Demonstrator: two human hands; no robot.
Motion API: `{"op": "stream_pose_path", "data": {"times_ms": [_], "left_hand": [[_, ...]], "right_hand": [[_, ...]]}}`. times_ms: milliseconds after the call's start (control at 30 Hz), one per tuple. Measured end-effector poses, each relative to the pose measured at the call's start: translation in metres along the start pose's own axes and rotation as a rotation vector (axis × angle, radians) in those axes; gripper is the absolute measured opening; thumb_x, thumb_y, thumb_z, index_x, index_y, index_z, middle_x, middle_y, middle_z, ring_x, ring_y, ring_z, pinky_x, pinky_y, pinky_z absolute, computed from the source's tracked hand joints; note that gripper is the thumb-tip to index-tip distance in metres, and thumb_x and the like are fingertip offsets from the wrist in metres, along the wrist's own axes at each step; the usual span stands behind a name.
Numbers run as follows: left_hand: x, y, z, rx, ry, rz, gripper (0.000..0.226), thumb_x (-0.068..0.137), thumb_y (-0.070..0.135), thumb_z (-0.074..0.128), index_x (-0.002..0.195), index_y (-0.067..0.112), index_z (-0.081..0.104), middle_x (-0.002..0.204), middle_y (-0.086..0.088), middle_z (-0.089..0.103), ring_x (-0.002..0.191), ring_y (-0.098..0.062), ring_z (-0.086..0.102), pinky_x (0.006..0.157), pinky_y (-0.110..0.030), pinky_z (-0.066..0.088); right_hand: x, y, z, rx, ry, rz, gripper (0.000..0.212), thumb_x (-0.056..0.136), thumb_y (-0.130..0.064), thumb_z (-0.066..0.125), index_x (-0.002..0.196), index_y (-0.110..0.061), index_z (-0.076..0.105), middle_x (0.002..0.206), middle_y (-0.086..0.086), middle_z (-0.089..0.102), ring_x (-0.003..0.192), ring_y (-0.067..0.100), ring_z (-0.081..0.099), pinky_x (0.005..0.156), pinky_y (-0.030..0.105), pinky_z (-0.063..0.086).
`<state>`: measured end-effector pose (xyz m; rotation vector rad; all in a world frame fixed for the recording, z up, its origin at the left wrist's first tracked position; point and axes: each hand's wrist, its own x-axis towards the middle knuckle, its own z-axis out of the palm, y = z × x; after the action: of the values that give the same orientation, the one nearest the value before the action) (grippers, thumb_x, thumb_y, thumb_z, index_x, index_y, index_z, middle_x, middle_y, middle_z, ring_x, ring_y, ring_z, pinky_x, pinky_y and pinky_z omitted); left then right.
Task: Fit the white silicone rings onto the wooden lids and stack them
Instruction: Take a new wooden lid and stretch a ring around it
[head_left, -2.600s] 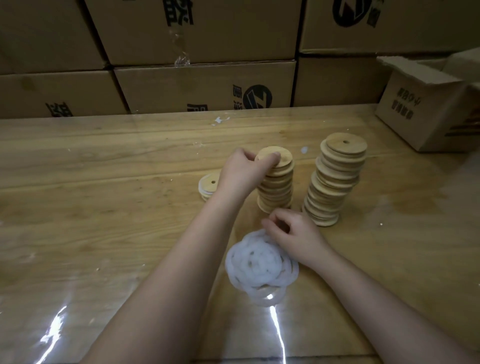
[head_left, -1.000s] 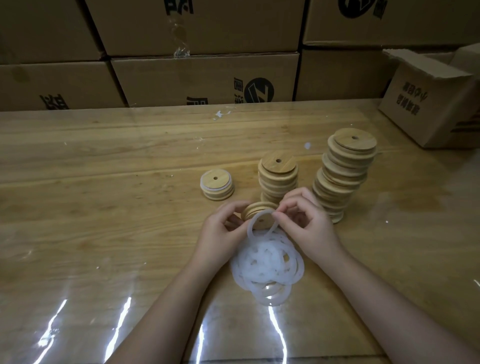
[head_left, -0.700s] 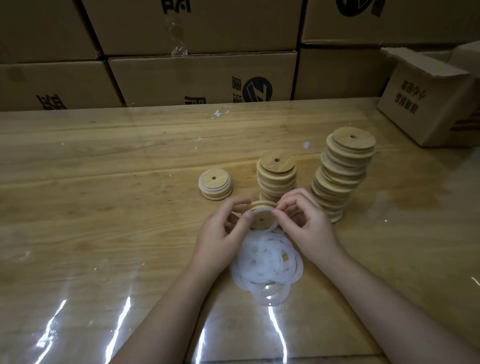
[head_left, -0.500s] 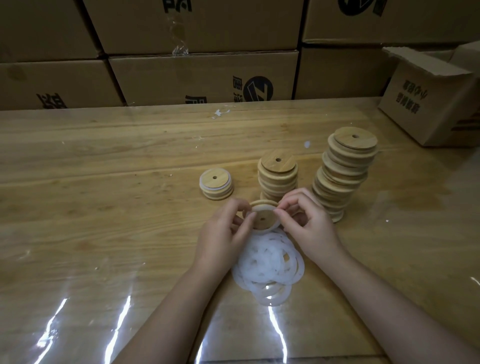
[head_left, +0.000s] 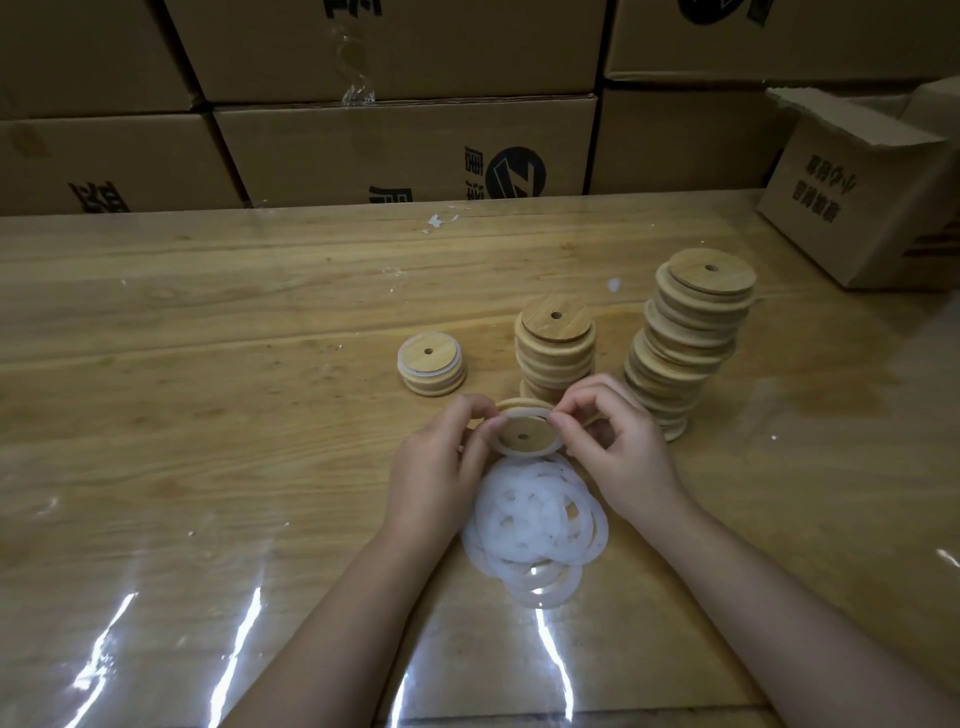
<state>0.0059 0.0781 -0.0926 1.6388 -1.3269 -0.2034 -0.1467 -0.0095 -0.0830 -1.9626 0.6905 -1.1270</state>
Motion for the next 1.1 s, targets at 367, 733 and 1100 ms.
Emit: {"op": "stream_pose_path", "data": {"times_ms": [367,733,1100], "left_hand": [[0.0018,-0.0019,0.0012,-0.041,0.015,-0.048,0.007,0.091,0.03,0.056,0.088,0.036,0.054,0.074,0.015,0.064,0.069,-0.011,0.065,0.063,-0.042,0.054],[0.0019,0.0031,-0.0025,0.081,-0.002,-0.025,0.018,0.089,0.037,0.051,0.092,0.022,0.06,0.078,0.005,0.069,0.074,-0.02,0.069,0.065,-0.043,0.052],[0.0021,0.0032,-0.0026,0.118,0.002,0.021,0.006,0.093,0.024,0.057,0.094,0.019,0.061,0.089,0.007,0.069,0.08,-0.019,0.068,0.067,-0.043,0.052]], "right_hand": [[0.0009,-0.0013,0.0001,0.016,-0.003,0.027,0.009,0.082,0.0,0.066,0.078,-0.007,0.061,0.086,0.001,0.055,0.075,0.015,0.057,0.06,0.039,0.052],[0.0006,0.0007,0.001,-0.007,0.0,0.005,0.014,0.08,0.004,0.065,0.077,-0.008,0.059,0.085,0.0,0.054,0.074,0.008,0.054,0.059,0.014,0.044],[0.0027,0.0048,-0.0001,0.03,-0.031,0.055,0.01,0.084,0.004,0.062,0.079,-0.005,0.06,0.087,0.003,0.054,0.075,0.019,0.057,0.062,0.034,0.052]]}}
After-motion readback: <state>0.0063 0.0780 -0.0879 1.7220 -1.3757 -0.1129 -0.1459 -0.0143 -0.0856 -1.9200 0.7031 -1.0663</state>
